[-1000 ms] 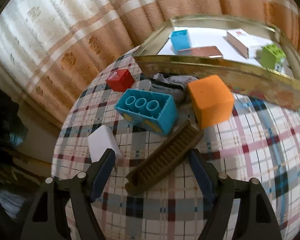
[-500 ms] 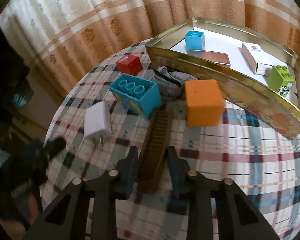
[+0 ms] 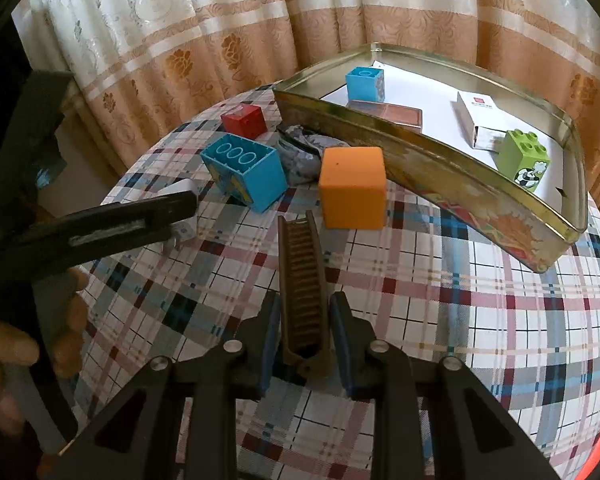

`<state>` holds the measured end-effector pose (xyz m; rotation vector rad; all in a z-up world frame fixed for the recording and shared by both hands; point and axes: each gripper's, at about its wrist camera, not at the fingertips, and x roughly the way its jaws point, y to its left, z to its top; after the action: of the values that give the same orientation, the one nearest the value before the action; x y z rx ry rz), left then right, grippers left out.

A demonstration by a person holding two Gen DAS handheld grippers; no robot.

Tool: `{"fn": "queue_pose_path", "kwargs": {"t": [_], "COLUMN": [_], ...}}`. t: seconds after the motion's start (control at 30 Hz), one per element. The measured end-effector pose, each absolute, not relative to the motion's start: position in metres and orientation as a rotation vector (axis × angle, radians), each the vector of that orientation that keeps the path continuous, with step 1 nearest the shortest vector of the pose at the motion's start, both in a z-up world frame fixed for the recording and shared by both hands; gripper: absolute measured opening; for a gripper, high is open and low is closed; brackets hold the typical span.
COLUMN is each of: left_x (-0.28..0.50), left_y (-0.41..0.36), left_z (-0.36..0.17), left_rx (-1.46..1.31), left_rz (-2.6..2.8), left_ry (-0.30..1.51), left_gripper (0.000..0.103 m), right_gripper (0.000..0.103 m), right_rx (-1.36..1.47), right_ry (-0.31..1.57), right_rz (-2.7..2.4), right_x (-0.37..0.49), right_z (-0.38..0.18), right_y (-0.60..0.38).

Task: Organize rigid objects
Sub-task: 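Grasp the brown comb bar with the right gripper while the left approaches the white charger, then grasp the white charger with the left gripper while the right gripper holds the comb bar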

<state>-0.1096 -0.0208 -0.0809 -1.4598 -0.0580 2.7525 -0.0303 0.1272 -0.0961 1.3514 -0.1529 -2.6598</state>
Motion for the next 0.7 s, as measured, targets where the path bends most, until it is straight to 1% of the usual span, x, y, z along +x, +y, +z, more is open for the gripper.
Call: {"fn": "queue_pose_path", "kwargs": {"t": [0.03, 0.07, 0.13, 0.23, 0.33, 0.4, 0.47, 0.6, 0.7], "left_x": [-0.111, -0.112, -0.115, -0.113, -0.11, -0.105, -0.103, -0.102, -0.101], "left_y": [-0.019, -0.019, -0.019, -0.018, -0.02, -0.018, -0.016, -0.017, -0.019], "left_z": [-0.083, -0.086, -0.092, -0.095, -0.095, -0.095, -0.093, -0.093, -0.092], "left_rx": [-1.473, -1.489, -1.529, -1.516, -1.483, -1.437, -1.424, -1.41, -1.402], "left_rz": [2.759, 2.763, 2.748, 2.755, 2.764, 2.766, 2.758, 2.748, 2.748], "left_ry": [-0.045, -0.035, -0.035, -0.021, -0.033, -0.022, -0.011, -0.018, -0.031], "left_gripper": [0.096, 0.092, 0.086, 0.086, 0.084, 0.077, 0.066, 0.062, 0.057], "right_gripper": [0.029, 0.029, 0.029, 0.03, 0.03, 0.03, 0.03, 0.029, 0.029], "right_rx": [1.35, 1.353, 1.359, 1.356, 1.343, 1.324, 1.307, 1.306, 1.305], "right_ry": [-0.162, -0.175, -0.185, -0.216, -0.208, -0.204, -0.18, -0.155, -0.148], "right_rz": [-2.661, -2.661, -2.658, -2.659, -2.678, -2.698, -2.72, -2.735, -2.74], "right_x": [-0.031, -0.032, -0.034, -0.036, -0.036, -0.034, -0.032, -0.033, -0.033], "right_z": [-0.097, -0.097, -0.099, -0.101, -0.101, -0.102, -0.103, -0.103, -0.103], "right_y": [0.127, 0.128, 0.127, 0.129, 0.127, 0.126, 0.123, 0.122, 0.122]}}
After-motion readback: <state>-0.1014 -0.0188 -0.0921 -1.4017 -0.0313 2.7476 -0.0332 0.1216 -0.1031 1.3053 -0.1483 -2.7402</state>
